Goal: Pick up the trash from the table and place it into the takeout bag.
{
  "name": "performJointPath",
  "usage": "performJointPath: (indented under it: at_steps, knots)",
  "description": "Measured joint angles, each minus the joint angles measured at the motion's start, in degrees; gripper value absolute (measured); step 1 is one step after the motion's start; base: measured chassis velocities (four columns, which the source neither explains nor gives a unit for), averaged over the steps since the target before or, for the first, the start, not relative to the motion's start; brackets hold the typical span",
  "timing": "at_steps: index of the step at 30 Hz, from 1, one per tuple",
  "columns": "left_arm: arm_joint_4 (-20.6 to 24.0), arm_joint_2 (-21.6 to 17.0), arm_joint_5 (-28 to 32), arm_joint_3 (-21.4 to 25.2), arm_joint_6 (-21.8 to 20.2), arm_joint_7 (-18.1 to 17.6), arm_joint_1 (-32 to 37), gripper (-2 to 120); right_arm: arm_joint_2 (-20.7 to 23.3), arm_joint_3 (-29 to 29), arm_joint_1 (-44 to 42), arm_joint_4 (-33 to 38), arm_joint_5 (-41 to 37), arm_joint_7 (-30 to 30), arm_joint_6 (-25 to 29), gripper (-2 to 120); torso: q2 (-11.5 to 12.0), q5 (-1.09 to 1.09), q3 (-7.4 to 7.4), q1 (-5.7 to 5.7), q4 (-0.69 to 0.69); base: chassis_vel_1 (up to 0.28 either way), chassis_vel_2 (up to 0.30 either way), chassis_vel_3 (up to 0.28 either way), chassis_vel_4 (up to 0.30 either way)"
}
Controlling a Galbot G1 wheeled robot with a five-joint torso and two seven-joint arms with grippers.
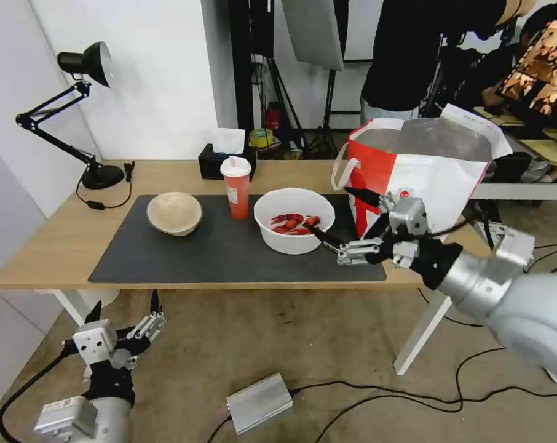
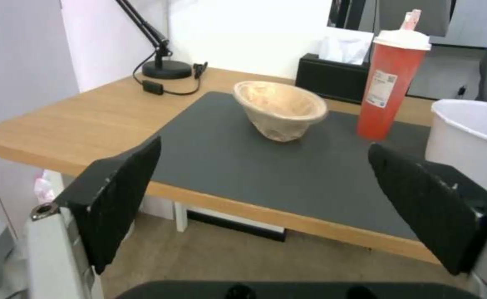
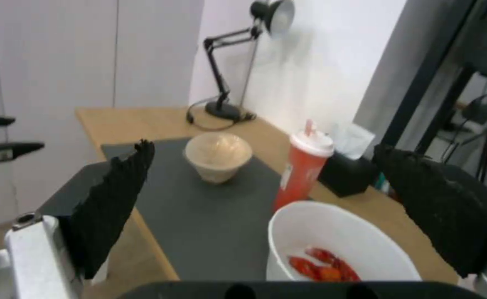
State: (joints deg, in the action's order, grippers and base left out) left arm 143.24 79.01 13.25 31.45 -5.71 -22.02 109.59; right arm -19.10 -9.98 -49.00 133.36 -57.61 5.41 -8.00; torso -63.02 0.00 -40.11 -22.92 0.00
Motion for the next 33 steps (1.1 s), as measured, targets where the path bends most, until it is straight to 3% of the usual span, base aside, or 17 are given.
performJointPath:
  at_steps: [17, 28, 33]
  knots:
    - [0.0, 0.65, -0.48, -0.05, 0.97, 0.67, -0.06, 100, 0.42, 15.64, 18.22, -4.19, -1.07, 4.82, -5.81, 100, 0.0, 0.0, 0.0, 0.0, 0.0, 0.0, 0.0, 0.0, 0.0]
    - [0.0, 0.85, -0.67, -0.2, 1.14, 0.9, -0.14, 100, -0.02, 22.95, 27.32, -6.66, -1.63, 6.52, -10.82, 100, 0.0, 0.0, 0.0, 0.0, 0.0, 0.0, 0.0, 0.0, 0.0]
    - [0.0, 0.97, -0.85, -0.47, 1.23, 0.98, -0.06, 100, 0.0, 23.56, 28.68, -7.69, -1.68, 8.48, -12.66, 100, 0.0, 0.0, 0.0, 0.0, 0.0, 0.0, 0.0, 0.0, 0.0]
